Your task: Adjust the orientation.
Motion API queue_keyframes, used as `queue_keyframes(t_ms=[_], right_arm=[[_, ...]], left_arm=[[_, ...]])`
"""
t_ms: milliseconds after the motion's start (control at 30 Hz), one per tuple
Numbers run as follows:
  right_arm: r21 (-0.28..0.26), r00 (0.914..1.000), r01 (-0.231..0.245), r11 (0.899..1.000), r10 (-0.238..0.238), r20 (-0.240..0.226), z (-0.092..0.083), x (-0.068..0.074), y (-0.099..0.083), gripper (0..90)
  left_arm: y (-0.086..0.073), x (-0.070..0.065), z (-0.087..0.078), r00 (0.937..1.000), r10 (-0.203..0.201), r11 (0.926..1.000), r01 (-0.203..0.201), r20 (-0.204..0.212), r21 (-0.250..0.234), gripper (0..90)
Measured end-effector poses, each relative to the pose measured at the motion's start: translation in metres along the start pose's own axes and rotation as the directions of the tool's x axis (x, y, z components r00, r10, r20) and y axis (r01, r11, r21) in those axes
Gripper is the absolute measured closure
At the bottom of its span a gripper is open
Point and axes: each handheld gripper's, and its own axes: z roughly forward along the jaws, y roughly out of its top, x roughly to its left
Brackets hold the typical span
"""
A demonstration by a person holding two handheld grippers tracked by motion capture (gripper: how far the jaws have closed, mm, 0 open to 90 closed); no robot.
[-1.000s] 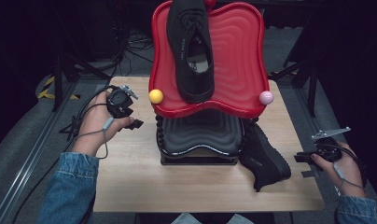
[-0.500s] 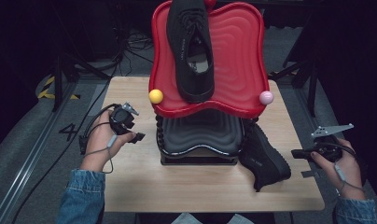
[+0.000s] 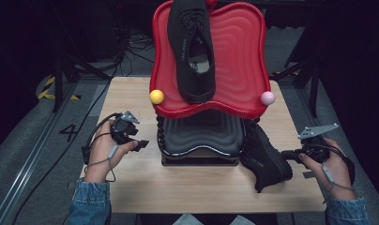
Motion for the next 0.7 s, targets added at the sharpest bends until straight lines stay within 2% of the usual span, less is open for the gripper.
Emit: queue_keyframes(t_ms=[100, 167, 233, 400, 467, 700], right_arm=[[0.003, 0.9999, 0.017, 1.0, -0.017, -0.002, 0.002, 0.005, 0.004, 90.0], [0.008, 0.9997, 0.026, 1.0, -0.026, -0.003, 0.005, 0.007, 0.007, 90.0], [0.016, 0.9994, 0.035, 0.999, -0.035, -0.002, 0.008, 0.008, 0.01, 90.0], [0.046, 0.9983, 0.057, 0.997, -0.057, 0.01, 0.018, 0.013, 0.015, 90.0], [0.076, 0.9978, 0.057, 0.996, -0.059, 0.029, 0.022, 0.013, 0.015, 90.0], [0.076, 0.9985, 0.041, 0.996, -0.044, 0.033, 0.022, 0.008, 0.014, 90.0]], left_arm=[[-0.003, 0.002, 0.007, 0.9998, -0.016, 0.9997, 0.015, 0.015, 0.019, 37.4], [-0.005, 0.004, 0.01, 0.9998, -0.019, 0.9993, 0.018, 0.009, 0.033, 37.4], [-0.008, 0.005, 0.013, 0.9992, -0.039, 0.9983, 0.038, 0.01, 0.044, 37.4], [-0.011, 0.007, 0.017, 0.9994, -0.035, 0.9973, 0.035, -0.002, 0.065, 37.2], [-0.011, 0.005, 0.018, 0.9992, -0.04, 0.9969, 0.04, 0.007, 0.068, 37.2], [-0.011, 0.004, 0.022, 0.9985, -0.044, 0.9957, 0.041, 0.033, 0.083, 36.5]])
